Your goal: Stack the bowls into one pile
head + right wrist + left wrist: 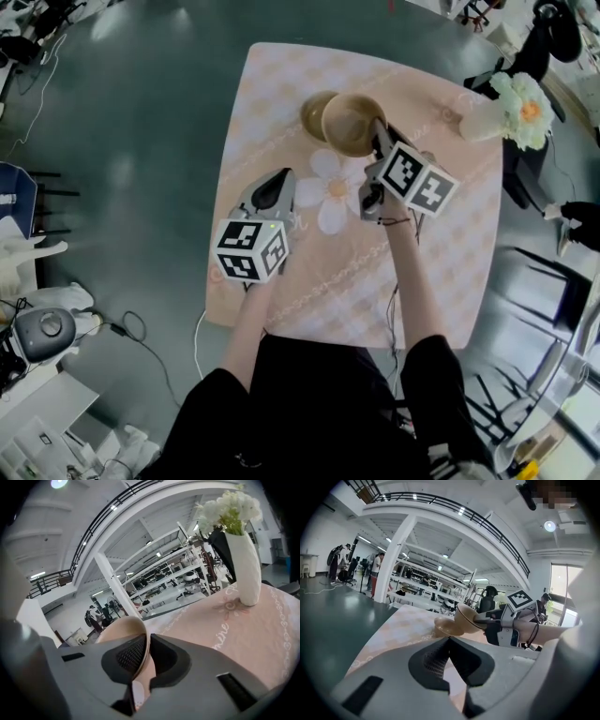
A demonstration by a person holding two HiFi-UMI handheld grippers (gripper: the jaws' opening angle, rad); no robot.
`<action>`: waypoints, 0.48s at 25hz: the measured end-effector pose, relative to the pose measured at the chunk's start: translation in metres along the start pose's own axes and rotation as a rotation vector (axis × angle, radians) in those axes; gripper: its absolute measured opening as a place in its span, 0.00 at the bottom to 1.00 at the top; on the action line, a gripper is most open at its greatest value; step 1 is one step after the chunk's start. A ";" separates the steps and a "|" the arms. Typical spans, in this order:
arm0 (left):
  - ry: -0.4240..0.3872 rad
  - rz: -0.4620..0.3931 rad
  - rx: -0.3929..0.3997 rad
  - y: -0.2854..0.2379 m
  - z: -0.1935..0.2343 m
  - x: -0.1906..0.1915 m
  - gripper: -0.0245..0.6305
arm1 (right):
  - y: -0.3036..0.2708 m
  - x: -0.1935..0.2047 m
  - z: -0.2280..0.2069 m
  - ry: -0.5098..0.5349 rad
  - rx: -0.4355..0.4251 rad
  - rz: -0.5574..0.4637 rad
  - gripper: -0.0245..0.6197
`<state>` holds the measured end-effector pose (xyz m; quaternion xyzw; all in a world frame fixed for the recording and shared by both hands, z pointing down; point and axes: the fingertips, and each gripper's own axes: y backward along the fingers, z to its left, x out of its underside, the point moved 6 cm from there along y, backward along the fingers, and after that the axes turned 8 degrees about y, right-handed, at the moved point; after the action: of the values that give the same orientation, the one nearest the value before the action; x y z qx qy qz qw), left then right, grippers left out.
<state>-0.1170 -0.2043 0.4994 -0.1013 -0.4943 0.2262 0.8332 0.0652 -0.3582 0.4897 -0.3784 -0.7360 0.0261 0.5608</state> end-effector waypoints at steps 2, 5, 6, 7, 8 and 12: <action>0.006 -0.001 -0.003 -0.002 0.004 0.000 0.03 | -0.009 0.000 0.005 0.022 -0.005 0.005 0.06; 0.012 -0.001 -0.010 -0.003 0.011 -0.001 0.03 | -0.021 0.003 0.013 0.031 -0.010 0.010 0.06; 0.015 0.000 -0.012 -0.003 0.013 -0.001 0.03 | -0.025 0.004 0.015 0.033 -0.010 0.013 0.06; 0.019 0.000 -0.013 -0.004 0.015 0.000 0.03 | -0.029 0.005 0.017 0.036 -0.009 0.017 0.06; 0.022 0.000 -0.014 -0.004 0.016 0.000 0.03 | -0.032 0.005 0.018 0.041 -0.008 0.021 0.06; 0.028 0.000 -0.016 -0.007 0.020 -0.003 0.03 | -0.044 0.005 0.024 0.081 -0.001 0.036 0.06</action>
<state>-0.1339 -0.2132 0.5101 -0.1114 -0.4843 0.2208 0.8392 0.0216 -0.3773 0.5056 -0.3929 -0.7057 0.0205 0.5893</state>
